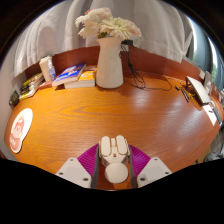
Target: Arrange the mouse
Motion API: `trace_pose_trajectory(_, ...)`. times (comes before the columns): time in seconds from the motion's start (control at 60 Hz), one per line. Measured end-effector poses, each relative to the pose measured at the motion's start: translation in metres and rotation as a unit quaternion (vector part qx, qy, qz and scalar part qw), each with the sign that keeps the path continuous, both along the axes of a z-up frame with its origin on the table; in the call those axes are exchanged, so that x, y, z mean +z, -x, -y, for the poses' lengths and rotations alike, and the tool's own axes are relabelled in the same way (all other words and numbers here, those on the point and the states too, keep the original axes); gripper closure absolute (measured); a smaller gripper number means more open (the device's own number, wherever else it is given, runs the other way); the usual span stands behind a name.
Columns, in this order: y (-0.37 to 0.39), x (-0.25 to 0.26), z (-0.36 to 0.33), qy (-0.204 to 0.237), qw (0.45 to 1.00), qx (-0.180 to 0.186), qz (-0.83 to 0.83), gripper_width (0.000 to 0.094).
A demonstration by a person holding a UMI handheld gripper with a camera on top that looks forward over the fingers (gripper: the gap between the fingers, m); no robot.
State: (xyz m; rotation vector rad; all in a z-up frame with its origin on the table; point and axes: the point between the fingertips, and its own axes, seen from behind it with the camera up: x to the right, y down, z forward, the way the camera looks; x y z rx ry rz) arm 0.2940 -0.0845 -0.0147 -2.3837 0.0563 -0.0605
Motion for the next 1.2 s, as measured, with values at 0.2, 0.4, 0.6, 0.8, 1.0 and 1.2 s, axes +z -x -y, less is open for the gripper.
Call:
trace_pose_trajectory(0.2, 0.001, -0.001, 0.0, 0.03, 0.999, -0.018, 0.002, 0.0564)
trace_pose_trajectory(0.4, 0.027, 0.082, -0.033, -0.018, 0.998, -0.051, 0.018, 0.056)
trace_pose_trajectory(0.6, 0.134, 0.226, -0.084, -0.135, 0.989, -0.052, 0.008, 0.056)
trace_pose_trajectory(0.8, 0.281, 0.251, -0.115, -0.163, 0.986, -0.012, -0.011, 0.0557)
trace_pose_trajectory(1.0, 0.386, 0.138, -0.113, -0.084, 0.996, 0.018, -0.02, 0.056)
trace_pose_trajectory(1.2, 0.422, 0.029, -0.085, 0.001, 1.0, 0.019, -0.021, 0.0559)
